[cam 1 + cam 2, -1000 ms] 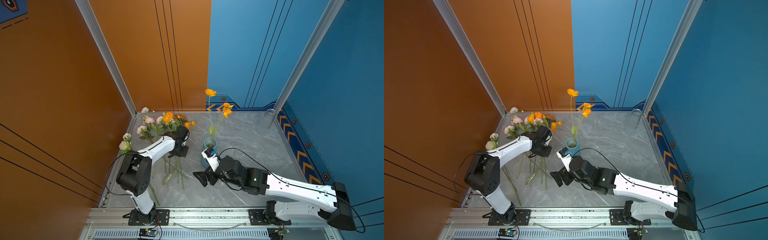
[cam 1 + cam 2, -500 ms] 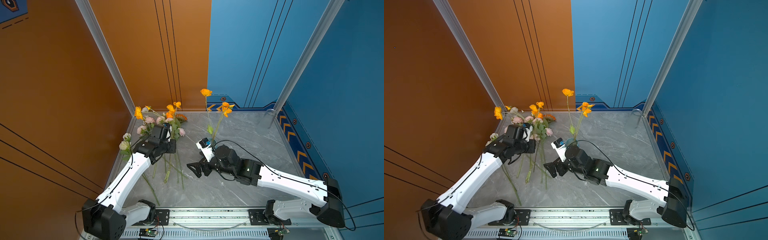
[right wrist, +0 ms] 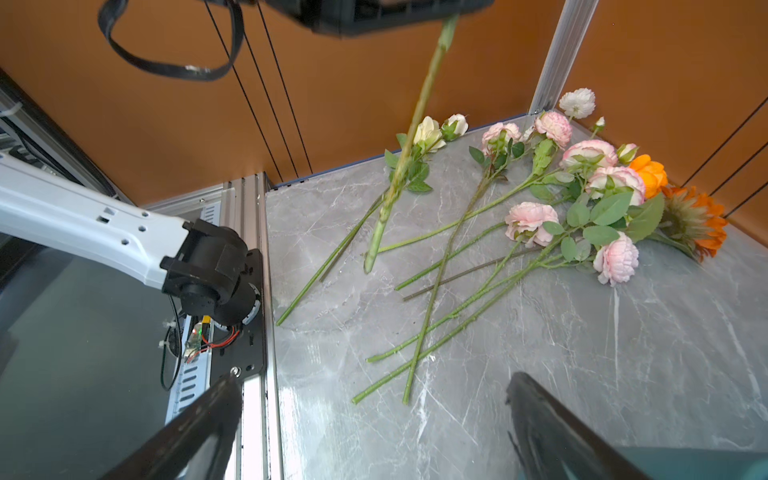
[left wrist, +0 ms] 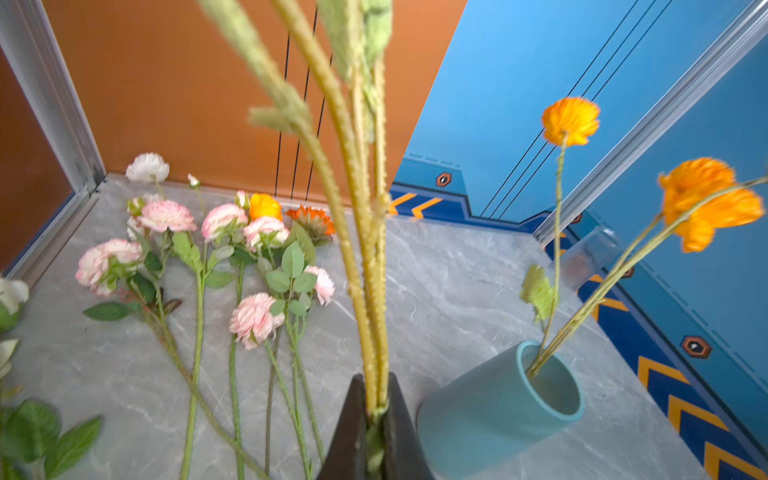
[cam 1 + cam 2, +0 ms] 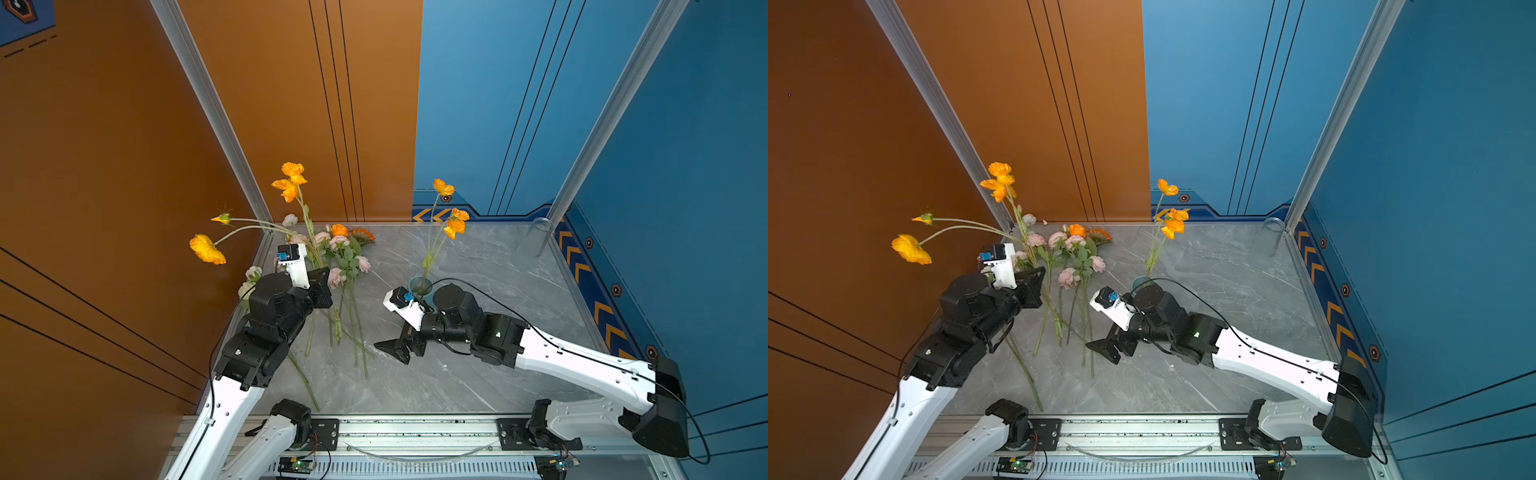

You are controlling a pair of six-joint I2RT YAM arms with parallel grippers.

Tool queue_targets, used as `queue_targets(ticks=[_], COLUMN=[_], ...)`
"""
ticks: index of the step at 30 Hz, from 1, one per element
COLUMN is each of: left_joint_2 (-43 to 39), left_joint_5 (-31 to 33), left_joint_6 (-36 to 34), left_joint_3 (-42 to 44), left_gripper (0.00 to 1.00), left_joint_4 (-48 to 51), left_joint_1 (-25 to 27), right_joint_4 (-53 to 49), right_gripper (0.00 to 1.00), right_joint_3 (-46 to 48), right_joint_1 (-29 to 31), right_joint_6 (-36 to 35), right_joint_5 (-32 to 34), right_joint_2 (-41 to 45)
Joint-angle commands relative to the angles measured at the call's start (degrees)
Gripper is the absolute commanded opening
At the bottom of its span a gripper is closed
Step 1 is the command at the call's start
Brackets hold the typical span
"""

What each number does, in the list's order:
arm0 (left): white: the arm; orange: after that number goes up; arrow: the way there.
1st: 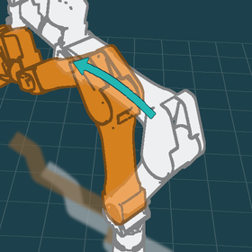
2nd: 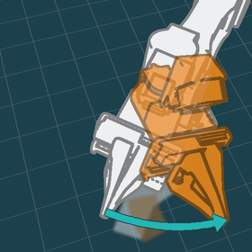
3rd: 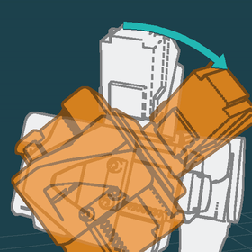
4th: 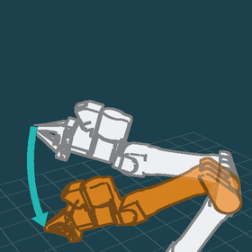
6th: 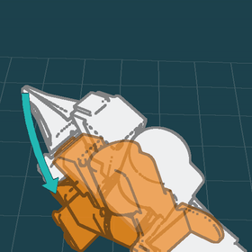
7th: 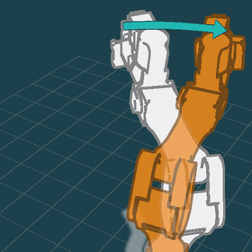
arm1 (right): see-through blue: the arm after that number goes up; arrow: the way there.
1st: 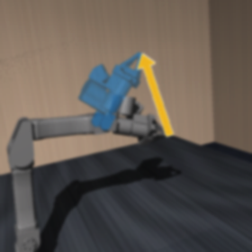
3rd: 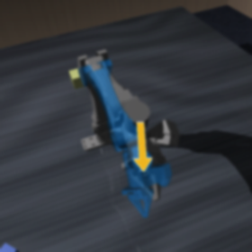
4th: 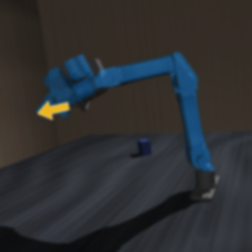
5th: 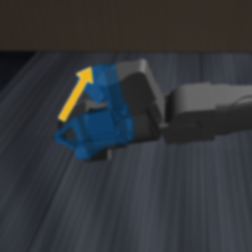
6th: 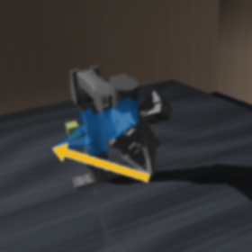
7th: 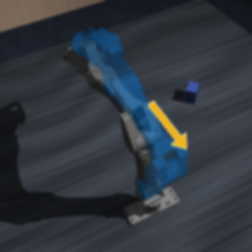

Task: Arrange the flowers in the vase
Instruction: 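Grasp the yellow poppy stems with the left gripper and lift them upright, then carry the held poppies over the blue vase with the left gripper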

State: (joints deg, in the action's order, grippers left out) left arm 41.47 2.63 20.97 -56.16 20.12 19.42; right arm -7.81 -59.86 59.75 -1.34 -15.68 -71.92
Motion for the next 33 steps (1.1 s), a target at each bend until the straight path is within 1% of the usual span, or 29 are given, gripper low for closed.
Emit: queue_targets(ticks=[1, 3, 5, 7, 10, 13, 15, 17, 21, 27, 33], left_joint_2=[-1.64, -1.58, -0.38, 1.81, 6.03, 10.88, 13.87, 16.71, 20.77, 21.72, 23.75], left_joint_5=[-2.28, -2.46, -2.28, -2.55, -2.05, -1.03, -1.23, -2.01, -3.68, -3.91, -4.77], left_joint_6=[0.62, 1.16, 0.86, -0.92, -4.56, -8.03, -8.72, -8.30, -7.87, -7.41, -7.74], left_joint_3=[1.10, 2.28, 3.13, 2.61, 0.94, -1.24, -1.49, -1.46, -2.46, -2.45, -1.15], left_gripper=[0.00, 0.00, 0.00, 0.00, 0.00, 0.00, 0.00, 0.00, 0.00, 0.00, 0.00], left_joint_4=[-15.03, -20.55, -26.02, -30.64, -35.86, -40.01, -43.84, -47.31, -50.88, -52.11, -52.44], left_joint_1=[1.99, 4.27, 7.17, 10.85, 16.97, 21.17, 22.08, 22.15, 22.36, 22.38, 22.32], right_joint_4=[-1.36, -4.91, -9.89, -13.06, -14.30, -15.21, -16.27, -16.72, -16.63, -16.32, -13.33], right_gripper=[1.00, 1.00, 1.00, 1.00, 1.00, 1.00, 1.00, 1.00, 1.00, 1.00, 1.00], right_joint_3=[0.88, 0.41, -0.34, 1.08, 4.49, 6.73, 7.49, 8.38, 9.82, 9.41, 9.40], right_joint_1=[-1.90, -2.61, -3.72, -5.47, -8.28, -9.97, -10.10, -10.09, -10.25, -10.18, -10.10], right_joint_6=[-2.26, -2.69, -1.67, 1.69, 7.51, 11.39, 13.37, 14.60, 16.32, 17.17, 18.54], right_joint_5=[-1.30, 0.28, 3.39, 6.69, 8.49, 8.85, 11.17, 12.16, 14.82, 15.57, 16.45], right_joint_2=[4.85, 8.12, 11.67, 16.00, 22.06, 25.70, 26.99, 28.30, 30.44, 30.22, 27.91])
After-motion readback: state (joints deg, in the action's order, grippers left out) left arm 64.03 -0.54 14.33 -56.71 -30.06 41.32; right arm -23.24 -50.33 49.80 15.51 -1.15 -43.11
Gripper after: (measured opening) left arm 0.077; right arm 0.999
